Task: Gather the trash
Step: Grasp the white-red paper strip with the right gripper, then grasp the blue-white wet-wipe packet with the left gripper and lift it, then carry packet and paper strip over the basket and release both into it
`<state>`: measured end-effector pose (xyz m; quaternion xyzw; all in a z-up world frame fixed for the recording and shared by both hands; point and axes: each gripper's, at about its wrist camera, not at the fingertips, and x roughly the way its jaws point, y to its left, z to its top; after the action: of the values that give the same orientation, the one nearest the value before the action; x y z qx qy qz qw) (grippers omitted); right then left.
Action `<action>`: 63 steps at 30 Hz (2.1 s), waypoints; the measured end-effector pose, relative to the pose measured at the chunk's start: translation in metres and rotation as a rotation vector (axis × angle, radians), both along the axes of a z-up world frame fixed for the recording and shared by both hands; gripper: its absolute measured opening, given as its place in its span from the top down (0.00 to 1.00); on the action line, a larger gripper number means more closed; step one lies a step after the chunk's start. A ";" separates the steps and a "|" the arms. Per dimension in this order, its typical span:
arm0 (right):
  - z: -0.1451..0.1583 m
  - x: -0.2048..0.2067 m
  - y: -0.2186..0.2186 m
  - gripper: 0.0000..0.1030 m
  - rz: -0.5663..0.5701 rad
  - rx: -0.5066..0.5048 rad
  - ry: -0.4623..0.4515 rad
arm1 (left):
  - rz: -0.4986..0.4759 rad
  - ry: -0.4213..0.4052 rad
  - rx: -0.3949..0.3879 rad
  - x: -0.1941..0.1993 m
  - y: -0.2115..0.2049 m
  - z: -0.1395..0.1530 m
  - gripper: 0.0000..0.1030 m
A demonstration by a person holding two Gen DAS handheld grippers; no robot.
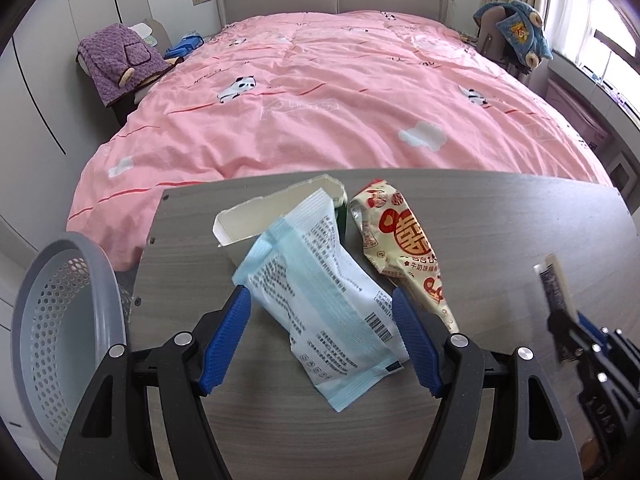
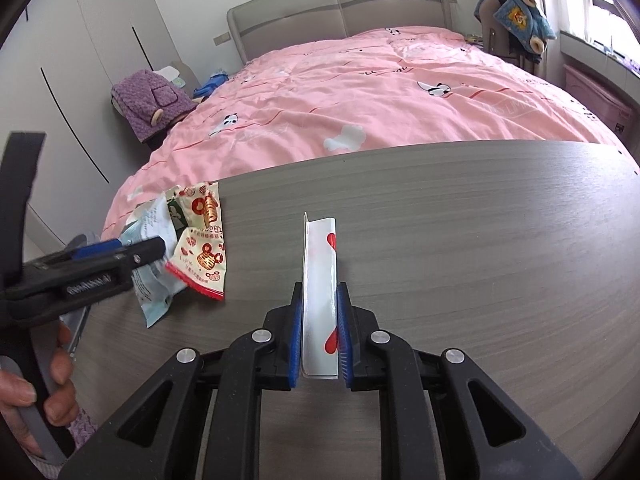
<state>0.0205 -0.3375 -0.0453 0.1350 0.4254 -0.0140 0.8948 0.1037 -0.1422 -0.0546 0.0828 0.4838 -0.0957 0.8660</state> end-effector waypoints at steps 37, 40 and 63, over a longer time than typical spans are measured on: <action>0.006 0.001 0.001 0.84 0.002 0.027 -0.010 | 0.041 0.077 -0.088 0.013 0.038 -0.014 0.29; 0.005 0.002 0.001 0.84 0.003 0.028 -0.008 | 0.041 0.096 -0.095 0.016 0.038 -0.021 0.29; 0.020 -0.006 0.028 0.84 0.028 -0.010 -0.018 | 0.046 -0.016 -0.114 -0.023 0.076 0.011 0.41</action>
<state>0.0142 -0.3096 -0.0251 0.1247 0.4191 -0.0024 0.8994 0.0811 -0.0662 -0.0435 0.0228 0.4722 -0.1023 0.8752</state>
